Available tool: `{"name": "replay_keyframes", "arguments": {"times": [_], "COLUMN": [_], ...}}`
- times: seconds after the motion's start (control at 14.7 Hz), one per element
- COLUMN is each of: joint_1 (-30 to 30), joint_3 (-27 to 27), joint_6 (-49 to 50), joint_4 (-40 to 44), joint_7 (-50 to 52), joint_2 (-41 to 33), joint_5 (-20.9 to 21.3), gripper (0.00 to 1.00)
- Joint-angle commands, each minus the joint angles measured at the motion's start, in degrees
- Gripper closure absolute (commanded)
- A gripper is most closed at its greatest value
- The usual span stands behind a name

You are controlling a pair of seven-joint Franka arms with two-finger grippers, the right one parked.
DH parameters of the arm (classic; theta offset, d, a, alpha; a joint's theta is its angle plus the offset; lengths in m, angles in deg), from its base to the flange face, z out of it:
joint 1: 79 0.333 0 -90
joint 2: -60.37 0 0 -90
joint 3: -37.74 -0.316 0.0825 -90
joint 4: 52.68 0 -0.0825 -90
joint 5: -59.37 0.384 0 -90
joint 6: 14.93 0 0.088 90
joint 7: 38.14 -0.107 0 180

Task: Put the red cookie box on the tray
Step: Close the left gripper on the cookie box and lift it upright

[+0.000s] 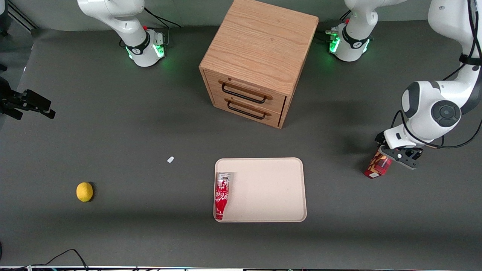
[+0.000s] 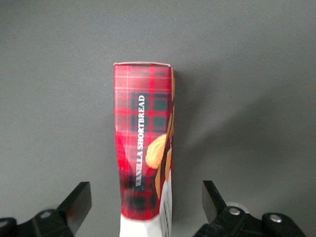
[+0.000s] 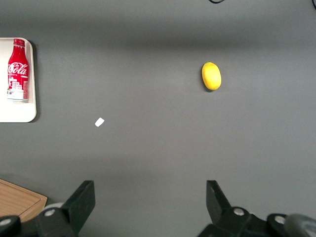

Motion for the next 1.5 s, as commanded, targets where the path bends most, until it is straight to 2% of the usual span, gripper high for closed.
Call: {"name": "replay_keyframes", "arguments": {"times": [0.0, 0.07, 0.27, 0.34, 0.48, 0.54, 0.75, 0.95, 1.22, 1.43], "joint_1": [-0.3, -0.4, -0.5, -0.5, -0.5, -0.5, -0.7, -1.2, -2.2, -4.4], "joint_3": [-1.0, -1.5, -2.1, -2.1, -2.1, -2.1, -2.1, -2.1, -1.8, -1.2], "joint_6": [-3.5, -4.4, -4.9, -4.8, -4.3, -4.0, -3.5, 1.2, 20.5, 32.2], "joint_4": [-0.3, -0.3, -0.3, -0.4, -0.3, -0.3, -0.1, 1.6, 14.3, 24.2], "joint_7": [-1.3, -1.3, -1.2, -1.1, -0.9, -0.8, -0.4, 0.0, 1.2, 12.9], "joint_2": [2.2, 2.8, 3.6, 3.6, 3.7, 3.7, 3.3, 0.9, -1.8, -2.2], "joint_5": [0.8, 0.8, 0.2, 0.0, -0.2, -0.2, -0.8, -5.1, -11.9, -12.7], "gripper": [0.00, 0.02, 0.31, 0.46, 0.87, 1.00, 1.00, 1.00, 1.00, 1.00]}}
